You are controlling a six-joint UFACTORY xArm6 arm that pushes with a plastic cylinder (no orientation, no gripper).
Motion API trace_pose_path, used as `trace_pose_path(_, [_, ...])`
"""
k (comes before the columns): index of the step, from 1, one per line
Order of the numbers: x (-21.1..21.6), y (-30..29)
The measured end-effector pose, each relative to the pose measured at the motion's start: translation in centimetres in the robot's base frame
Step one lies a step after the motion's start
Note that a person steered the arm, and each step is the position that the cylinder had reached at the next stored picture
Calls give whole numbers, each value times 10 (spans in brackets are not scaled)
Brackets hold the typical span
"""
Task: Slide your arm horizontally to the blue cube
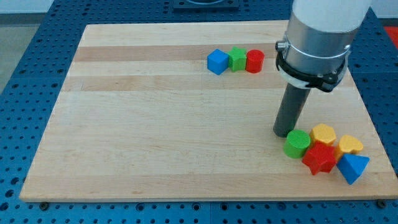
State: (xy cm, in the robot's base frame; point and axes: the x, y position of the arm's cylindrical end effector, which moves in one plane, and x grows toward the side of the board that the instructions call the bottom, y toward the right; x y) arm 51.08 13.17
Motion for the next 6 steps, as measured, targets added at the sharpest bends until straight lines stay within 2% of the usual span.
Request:
trace_pose_path(2, [-10, -22])
trace_pose_path(6, [-98, -149])
